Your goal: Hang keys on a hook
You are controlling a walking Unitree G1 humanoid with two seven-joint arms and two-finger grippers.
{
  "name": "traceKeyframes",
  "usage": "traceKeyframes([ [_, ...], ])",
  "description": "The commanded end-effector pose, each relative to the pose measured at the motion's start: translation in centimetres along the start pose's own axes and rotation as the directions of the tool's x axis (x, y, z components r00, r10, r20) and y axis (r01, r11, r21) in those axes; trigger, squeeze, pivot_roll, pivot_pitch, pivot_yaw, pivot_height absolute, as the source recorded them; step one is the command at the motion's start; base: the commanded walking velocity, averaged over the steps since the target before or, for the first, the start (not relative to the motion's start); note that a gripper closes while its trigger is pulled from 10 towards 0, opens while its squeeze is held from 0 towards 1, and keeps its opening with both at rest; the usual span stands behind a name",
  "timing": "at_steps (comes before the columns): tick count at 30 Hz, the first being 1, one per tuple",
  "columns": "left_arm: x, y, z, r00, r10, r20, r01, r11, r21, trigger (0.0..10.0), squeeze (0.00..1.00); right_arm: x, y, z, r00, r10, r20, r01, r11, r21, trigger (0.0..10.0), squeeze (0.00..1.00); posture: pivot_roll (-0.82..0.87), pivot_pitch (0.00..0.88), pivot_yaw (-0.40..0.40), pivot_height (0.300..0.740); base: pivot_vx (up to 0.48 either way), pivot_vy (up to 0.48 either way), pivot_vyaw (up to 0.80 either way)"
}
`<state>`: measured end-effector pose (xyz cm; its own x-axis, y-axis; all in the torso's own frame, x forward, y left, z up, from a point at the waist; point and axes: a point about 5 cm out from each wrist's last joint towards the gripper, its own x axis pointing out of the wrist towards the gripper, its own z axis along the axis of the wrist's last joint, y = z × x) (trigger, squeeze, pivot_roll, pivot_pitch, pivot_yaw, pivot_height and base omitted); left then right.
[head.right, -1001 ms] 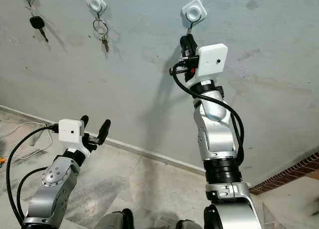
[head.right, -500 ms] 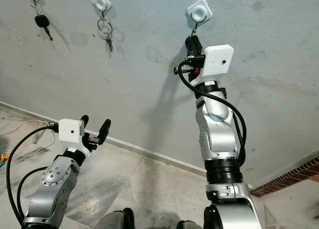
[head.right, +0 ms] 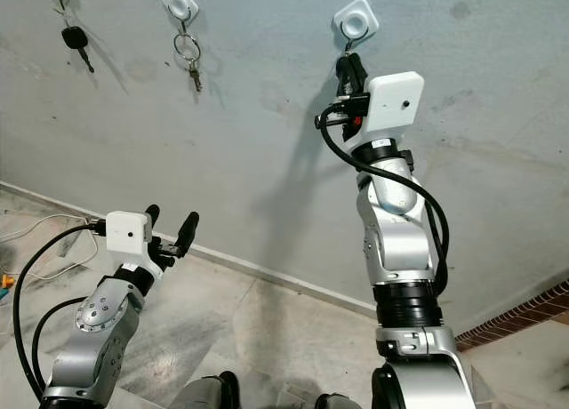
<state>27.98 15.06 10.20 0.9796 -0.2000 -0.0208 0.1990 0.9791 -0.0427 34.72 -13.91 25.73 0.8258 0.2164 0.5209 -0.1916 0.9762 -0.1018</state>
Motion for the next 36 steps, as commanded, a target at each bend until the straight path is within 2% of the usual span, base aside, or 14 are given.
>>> traceKeyframes([
  [1,-0.1,0.3,-0.3,1.000,0.002,-0.014,-0.002,1.000,0.009,10.0,0.00,0.4,0.1,1.5,0.998,0.014,0.064,-0.013,1.000,-0.018,10.0,0.00,0.06,0.159,0.076,0.740,0.000,0.000,0.00],
  [6,-0.1,0.2,-0.4,1.000,0.001,-0.015,-0.001,1.000,0.006,10.0,0.00,0.2,-0.2,1.3,0.999,-0.008,0.047,0.009,1.000,-0.019,10.0,0.00,0.06,0.158,0.074,0.740,0.000,0.000,0.00],
  [12,-0.1,0.2,-0.4,1.000,0.002,-0.016,-0.002,1.000,0.006,10.0,0.00,-0.4,-0.5,0.3,0.999,-0.047,-0.004,0.047,0.998,0.042,10.0,0.00,0.06,0.160,0.073,0.740,0.000,0.000,0.00],
  [13,-0.1,0.2,-0.4,1.000,0.002,-0.016,-0.002,1.000,0.005,10.0,0.00,-0.6,-0.4,-0.1,0.998,-0.055,-0.028,0.057,0.996,0.073,10.0,0.00,0.06,0.161,0.073,0.740,0.000,0.000,0.00],
  [20,-0.1,0.1,-0.4,1.000,-0.002,-0.018,0.002,1.000,0.003,10.0,0.00,-1.4,0.5,-1.3,0.995,-0.052,-0.088,0.064,0.988,0.139,10.0,0.00,0.05,0.162,0.074,0.740,0.000,0.000,0.00],
  [32,-0.1,0.2,-0.4,1.000,0.000,-0.019,0.000,1.000,0.005,10.0,0.00,-1.7,1.6,-2.3,0.989,-0.019,-0.144,0.047,0.980,0.193,10.0,0.00,0.06,0.158,0.070,0.740,0.000,0.000,0.00],
  [33,-0.2,0.2,-0.4,1.000,0.000,-0.019,0.000,1.000,0.005,10.0,0.00,-1.8,1.7,-2.5,0.988,-0.016,-0.152,0.046,0.978,0.201,10.0,0.38,0.06,0.157,0.070,0.740,0.000,0.000,0.00],
  [34,-0.2,0.2,-0.5,1.000,0.000,-0.019,0.000,1.000,0.005,10.0,0.00,-1.9,1.9,-2.6,0.987,-0.015,-0.158,0.048,0.977,0.207,10.0,0.63,0.06,0.156,0.069,0.740,0.000,0.000,0.00],
  [35,-0.2,0.2,-0.5,1.000,0.000,-0.019,0.000,1.000,0.005,10.0,0.00,-2.0,1.9,-2.6,0.987,-0.015,-0.161,0.049,0.977,0.210,10.0,0.63,0.06,0.156,0.069,0.740,0.000,0.000,0.00],
  [36,-0.1,0.1,-0.4,1.000,0.000,-0.019,0.000,1.000,0.004,10.0,0.00,-2.0,2.1,-2.7,0.987,-0.010,-0.163,0.046,0.975,0.216,10.0,1.00,0.06,0.157,0.069,0.740,0.000,0.000,0.00],
])
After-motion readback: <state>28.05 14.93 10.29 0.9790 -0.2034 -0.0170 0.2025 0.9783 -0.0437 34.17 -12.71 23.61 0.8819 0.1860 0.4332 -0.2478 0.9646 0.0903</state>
